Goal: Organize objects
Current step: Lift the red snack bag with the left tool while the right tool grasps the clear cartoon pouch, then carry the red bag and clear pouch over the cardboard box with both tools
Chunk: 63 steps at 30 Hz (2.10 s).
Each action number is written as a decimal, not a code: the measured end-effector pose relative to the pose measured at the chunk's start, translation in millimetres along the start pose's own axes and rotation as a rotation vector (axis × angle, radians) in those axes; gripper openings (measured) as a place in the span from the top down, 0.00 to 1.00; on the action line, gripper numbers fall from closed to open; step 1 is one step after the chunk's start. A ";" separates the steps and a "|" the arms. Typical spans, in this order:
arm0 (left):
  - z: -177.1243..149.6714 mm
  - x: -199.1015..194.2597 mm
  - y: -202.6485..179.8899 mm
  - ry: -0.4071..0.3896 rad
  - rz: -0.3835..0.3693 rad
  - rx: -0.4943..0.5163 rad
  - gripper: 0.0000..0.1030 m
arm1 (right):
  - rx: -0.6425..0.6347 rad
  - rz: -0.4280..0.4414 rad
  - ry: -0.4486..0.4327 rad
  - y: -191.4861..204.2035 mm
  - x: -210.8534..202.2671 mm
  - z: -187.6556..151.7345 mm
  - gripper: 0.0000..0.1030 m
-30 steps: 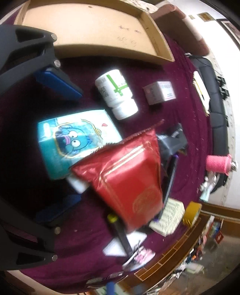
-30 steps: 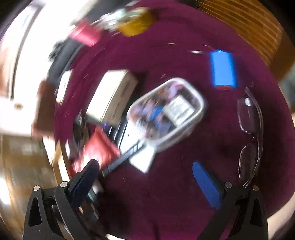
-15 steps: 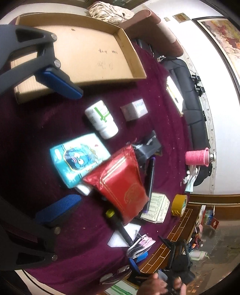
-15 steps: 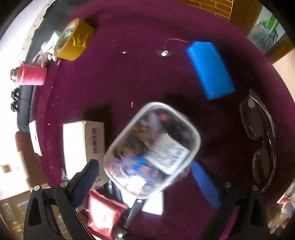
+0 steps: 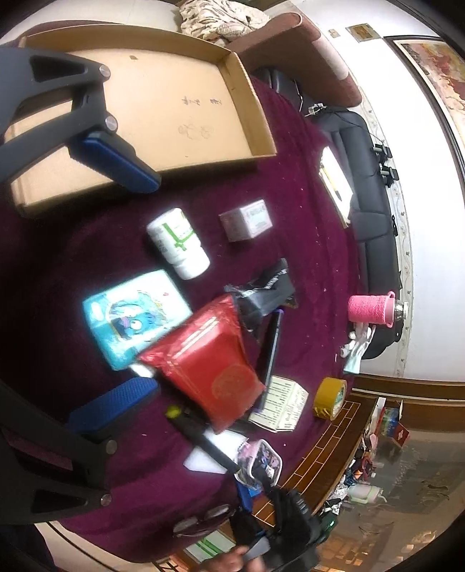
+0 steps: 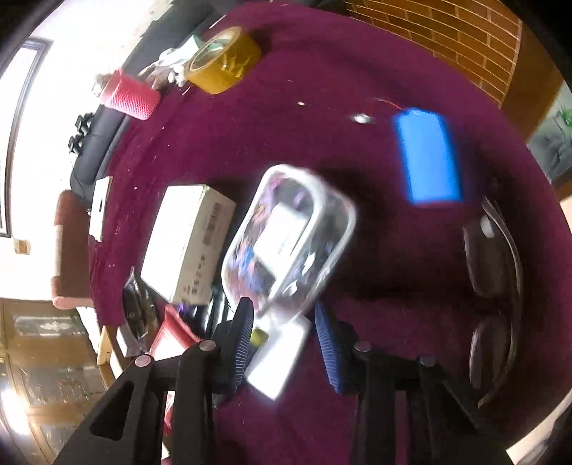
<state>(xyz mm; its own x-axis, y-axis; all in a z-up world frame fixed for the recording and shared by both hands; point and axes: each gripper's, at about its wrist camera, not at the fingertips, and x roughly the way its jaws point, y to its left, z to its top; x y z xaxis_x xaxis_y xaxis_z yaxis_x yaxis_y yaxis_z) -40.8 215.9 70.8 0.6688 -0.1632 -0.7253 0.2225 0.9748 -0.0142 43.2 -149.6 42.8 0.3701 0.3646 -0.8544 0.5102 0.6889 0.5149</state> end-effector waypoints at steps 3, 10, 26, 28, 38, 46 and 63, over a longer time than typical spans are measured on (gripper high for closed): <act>11.8 1.4 -5.4 -0.013 0.001 0.028 0.00 | 0.067 0.085 0.033 -13.9 -1.8 -8.2 0.46; 49.2 33.4 -60.9 0.070 -0.144 0.336 0.00 | 0.064 0.109 0.049 -25.1 -15.8 -23.1 0.21; 59.3 133.2 -118.5 0.327 -0.176 0.593 0.39 | 0.138 0.104 0.055 -53.0 -33.8 -18.8 0.12; 60.5 134.1 -118.3 0.311 -0.150 0.529 0.42 | 0.141 0.101 0.053 -49.2 -33.2 -15.5 0.12; 45.7 87.9 -87.3 0.254 -0.186 0.267 0.49 | 0.165 -0.040 0.031 -26.9 -6.5 20.0 0.11; 29.8 41.6 -69.3 0.165 -0.144 0.199 0.49 | 0.088 -0.262 0.020 3.5 28.6 42.2 0.10; 20.1 14.9 -15.8 0.112 -0.134 0.048 0.49 | -0.198 -0.226 -0.054 -11.4 -20.8 0.2 0.10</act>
<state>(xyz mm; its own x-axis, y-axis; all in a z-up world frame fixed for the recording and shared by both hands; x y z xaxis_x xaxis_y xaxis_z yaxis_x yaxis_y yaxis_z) -20.1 195.0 74.1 0.5482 -0.2707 -0.7913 0.3397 0.9367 -0.0851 29.9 -165.2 54.7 0.3076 0.1577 -0.9384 0.4253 0.8594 0.2838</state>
